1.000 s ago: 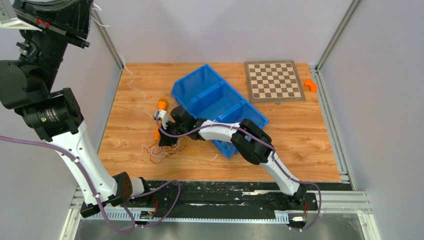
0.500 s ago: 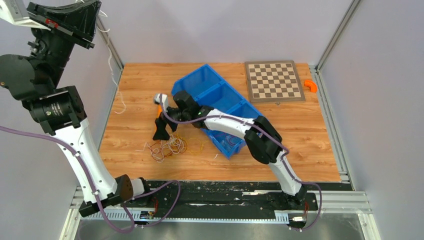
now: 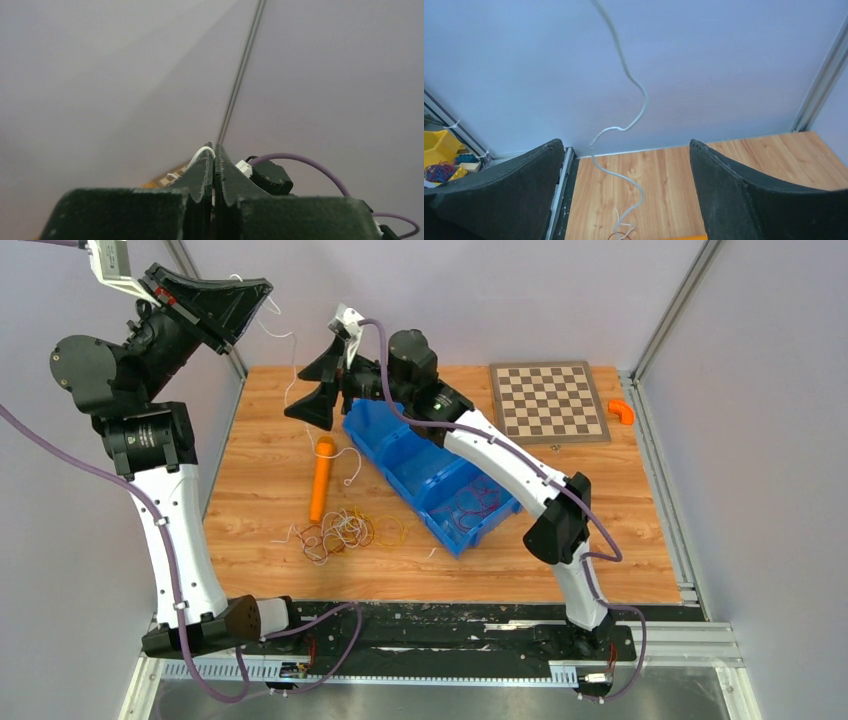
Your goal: Untangle the cables
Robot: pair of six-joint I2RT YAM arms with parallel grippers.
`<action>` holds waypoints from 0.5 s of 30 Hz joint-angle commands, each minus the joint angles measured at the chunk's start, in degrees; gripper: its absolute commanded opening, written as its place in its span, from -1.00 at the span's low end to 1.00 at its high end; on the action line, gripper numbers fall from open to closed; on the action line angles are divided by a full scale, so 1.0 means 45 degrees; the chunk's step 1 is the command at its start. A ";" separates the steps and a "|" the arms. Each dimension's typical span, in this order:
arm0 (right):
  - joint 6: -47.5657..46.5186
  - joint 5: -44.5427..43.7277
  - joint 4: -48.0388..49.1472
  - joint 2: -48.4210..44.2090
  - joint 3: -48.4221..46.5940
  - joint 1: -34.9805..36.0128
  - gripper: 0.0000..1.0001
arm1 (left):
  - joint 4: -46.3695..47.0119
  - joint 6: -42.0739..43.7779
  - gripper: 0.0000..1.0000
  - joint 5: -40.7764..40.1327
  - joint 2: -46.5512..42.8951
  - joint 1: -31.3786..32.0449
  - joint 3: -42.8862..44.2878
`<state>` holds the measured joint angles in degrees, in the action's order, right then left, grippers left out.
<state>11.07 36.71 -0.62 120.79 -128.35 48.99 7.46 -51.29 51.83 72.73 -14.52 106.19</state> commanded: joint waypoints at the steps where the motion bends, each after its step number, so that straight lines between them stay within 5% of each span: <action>1: 0.1125 -0.0098 0.0019 0.1421 -0.1305 0.0150 0.77 | 0.0868 -0.0367 -1.00 0.0193 -0.0268 0.0378 0.0178; 3: 0.1486 0.0308 0.0017 0.1473 -0.1332 0.0177 0.32 | 0.0486 -0.0190 -1.00 -0.0033 -0.0167 0.0396 0.0285; 7: 0.2153 0.1420 0.1364 0.1016 -0.0080 0.0370 0.19 | -0.0791 0.0569 -1.00 -0.0917 -0.0067 0.0351 0.0426; 10: 0.2100 0.1527 0.1596 0.0927 0.0264 0.0576 -0.10 | -0.0635 0.0298 -1.00 -0.1020 0.0025 0.0337 0.0369; 13: 0.2209 0.1227 0.1664 0.1193 -0.0031 0.0624 -0.07 | -0.0560 0.0205 -1.00 -0.1068 0.0215 0.0338 0.0513; 15: 0.2217 0.0913 0.1645 0.1317 -0.0197 0.0617 0.16 | -0.0484 0.0137 -1.00 -0.1045 0.0272 0.0337 0.0539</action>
<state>19.51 41.28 2.02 126.61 -126.72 51.20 4.89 -50.65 48.27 73.49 -12.88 106.50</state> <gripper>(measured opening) 0.487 0.009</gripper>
